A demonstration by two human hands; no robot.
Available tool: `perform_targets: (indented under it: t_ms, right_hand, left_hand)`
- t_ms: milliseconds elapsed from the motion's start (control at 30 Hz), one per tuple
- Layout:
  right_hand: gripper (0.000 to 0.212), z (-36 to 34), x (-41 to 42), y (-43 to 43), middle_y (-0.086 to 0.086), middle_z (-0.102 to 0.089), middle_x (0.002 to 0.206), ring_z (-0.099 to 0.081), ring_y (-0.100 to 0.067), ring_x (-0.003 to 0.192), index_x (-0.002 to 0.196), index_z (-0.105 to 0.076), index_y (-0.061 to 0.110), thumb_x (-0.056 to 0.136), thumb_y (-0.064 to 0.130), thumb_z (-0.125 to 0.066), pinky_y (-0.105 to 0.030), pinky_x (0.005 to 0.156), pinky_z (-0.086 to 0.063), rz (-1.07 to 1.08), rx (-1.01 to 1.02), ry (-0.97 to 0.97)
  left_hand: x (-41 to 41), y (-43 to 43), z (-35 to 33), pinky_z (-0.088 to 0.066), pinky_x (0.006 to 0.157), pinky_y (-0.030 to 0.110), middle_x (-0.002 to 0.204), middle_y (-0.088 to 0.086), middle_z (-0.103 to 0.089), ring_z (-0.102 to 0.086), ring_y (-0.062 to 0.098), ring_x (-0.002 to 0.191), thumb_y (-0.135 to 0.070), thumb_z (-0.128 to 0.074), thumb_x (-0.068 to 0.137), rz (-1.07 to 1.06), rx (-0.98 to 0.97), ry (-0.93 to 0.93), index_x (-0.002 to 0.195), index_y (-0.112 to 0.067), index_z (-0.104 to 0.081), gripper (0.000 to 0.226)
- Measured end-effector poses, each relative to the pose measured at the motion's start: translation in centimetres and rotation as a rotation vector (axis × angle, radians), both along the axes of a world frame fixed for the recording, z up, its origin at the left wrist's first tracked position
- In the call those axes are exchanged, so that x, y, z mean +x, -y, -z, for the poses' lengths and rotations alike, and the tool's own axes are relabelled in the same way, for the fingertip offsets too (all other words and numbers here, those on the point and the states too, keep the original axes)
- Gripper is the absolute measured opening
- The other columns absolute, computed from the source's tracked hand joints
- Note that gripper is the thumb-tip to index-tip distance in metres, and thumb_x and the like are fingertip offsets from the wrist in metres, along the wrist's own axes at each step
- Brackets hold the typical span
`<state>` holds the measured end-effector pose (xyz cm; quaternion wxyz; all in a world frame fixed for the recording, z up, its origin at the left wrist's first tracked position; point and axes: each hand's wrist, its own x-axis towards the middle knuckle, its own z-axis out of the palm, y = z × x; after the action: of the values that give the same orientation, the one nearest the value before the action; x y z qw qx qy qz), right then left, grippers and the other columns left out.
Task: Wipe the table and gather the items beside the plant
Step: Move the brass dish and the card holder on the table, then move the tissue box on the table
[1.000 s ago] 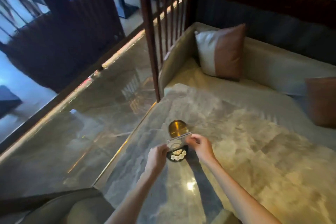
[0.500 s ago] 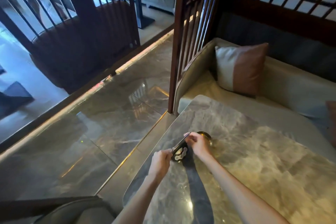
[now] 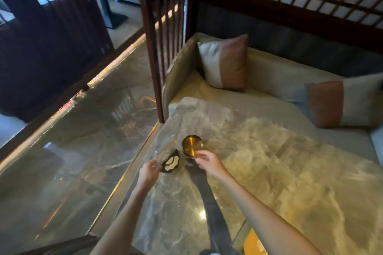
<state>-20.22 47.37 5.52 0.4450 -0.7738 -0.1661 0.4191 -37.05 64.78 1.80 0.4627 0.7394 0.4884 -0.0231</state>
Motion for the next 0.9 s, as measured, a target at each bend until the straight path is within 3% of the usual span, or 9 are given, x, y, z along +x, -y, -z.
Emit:
perform_targets:
  t_ms: [33, 100, 267, 333, 467, 567, 633, 767, 900]
  right_hand:
    - [0.026, -0.5, 0.1, 2.5, -0.011, -0.067, 0.110, -0.064, -0.020, 0.103, 0.118, -0.062, 0.013, 0.092, 0.008, -0.059, -0.033, 0.088, -0.054, 0.049, 0.021, -0.018]
    - [0.020, -1.3, 0.4, 8.0, -0.008, -0.069, 0.101, -0.069, -0.021, 0.097, 0.113, -0.064, 0.015, 0.094, 0.012, -0.059, -0.027, 0.084, -0.056, 0.148, 0.034, -0.016]
    - [0.017, -1.7, -1.6, 21.4, -0.001, -0.071, 0.082, -0.066, -0.015, 0.079, 0.098, -0.068, 0.023, 0.093, 0.010, -0.059, -0.016, 0.069, -0.050, 0.326, -0.039, 0.069]
    - [0.023, -0.9, -2.9, 26.2, 0.002, -0.070, 0.076, -0.063, -0.013, 0.073, 0.089, -0.068, 0.030, 0.092, 0.009, -0.060, -0.017, 0.068, -0.048, 0.375, -0.069, 0.056]
    - [0.020, -0.1, -4.6, 33.7, 0.002, -0.073, 0.089, -0.067, -0.015, 0.082, 0.088, -0.071, 0.028, 0.092, 0.011, -0.061, -0.026, 0.077, -0.051, 0.522, -0.063, 0.011]
    - [0.019, 0.4, -5.0, 37.5, 0.001, -0.073, 0.090, -0.067, -0.016, 0.083, 0.089, -0.070, 0.028, 0.092, 0.012, -0.060, -0.028, 0.076, -0.050, 0.598, -0.055, -0.027]
    - [0.018, 0.7, -5.2, 39.4, -0.003, -0.073, 0.089, -0.066, -0.017, 0.082, 0.091, -0.069, 0.028, 0.093, 0.013, -0.061, -0.027, 0.075, -0.050, 0.617, -0.041, -0.053]
    - [0.019, 1.6, -5.9, 41.6, -0.002, -0.072, 0.091, -0.066, -0.018, 0.085, 0.089, -0.067, 0.030, 0.092, 0.014, -0.060, -0.029, 0.076, -0.050, 0.597, -0.068, -0.096]
    - [0.017, 3.2, -6.5, 42.0, -0.005, -0.071, 0.104, -0.066, -0.025, 0.101, 0.104, -0.069, 0.021, 0.090, 0.021, -0.059, -0.041, 0.091, -0.052, 0.550, -0.131, -0.166]
  left_hand:
    - [0.2, 0.2, -0.1, -0.044, 0.073, 0.031, 0.095, 0.016, -0.070, -0.065, 0.030, 0.091, -0.017, -0.060, 0.087, -0.014, 0.022, -0.022, 0.090, -0.011, -0.067, 0.010]
    - [0.6, 1.6, -0.9, -0.047, 0.088, 0.038, 0.117, 0.023, -0.065, -0.059, 0.039, 0.112, -0.019, -0.058, 0.087, -0.062, 0.054, -0.116, 0.116, -0.001, -0.060, 0.035]
    - [2.6, 9.2, -3.5, -0.049, 0.084, 0.039, 0.107, 0.025, -0.066, -0.062, 0.040, 0.102, -0.010, -0.051, 0.082, 0.084, 0.010, -0.197, 0.106, -0.003, -0.063, 0.028]
    - [3.6, 13.3, -3.6, -0.050, 0.081, 0.037, 0.099, 0.023, -0.068, -0.065, 0.036, 0.095, -0.010, -0.052, 0.085, 0.174, -0.049, -0.178, 0.091, -0.005, -0.064, 0.014]
    - [5.6, 23.1, -5.1, -0.049, 0.081, 0.034, 0.092, 0.011, -0.068, -0.065, 0.025, 0.093, -0.012, -0.048, 0.093, 0.401, -0.040, -0.130, 0.089, -0.013, -0.065, 0.017]
    - [6.3, 28.9, -5.1, -0.048, 0.076, 0.031, 0.094, 0.006, -0.067, -0.064, 0.019, 0.093, -0.012, -0.047, 0.094, 0.481, -0.068, -0.132, 0.100, -0.008, -0.069, 0.024]
    - [6.2, 31.5, -5.2, -0.049, 0.081, 0.032, 0.091, 0.002, -0.067, -0.064, 0.015, 0.095, -0.018, -0.047, 0.092, 0.527, -0.073, -0.121, 0.097, -0.011, -0.070, 0.024]
    - [5.5, 34.2, -4.9, -0.048, 0.087, 0.030, 0.108, 0.011, -0.072, -0.065, 0.022, 0.105, -0.026, -0.046, 0.090, 0.505, -0.071, -0.141, 0.110, -0.008, -0.067, 0.035]
    - [4.6, 34.4, -3.1, -0.053, 0.093, 0.039, 0.115, 0.010, -0.068, -0.065, 0.027, 0.107, -0.030, -0.048, 0.093, 0.497, -0.113, -0.181, 0.124, -0.015, -0.056, 0.036]
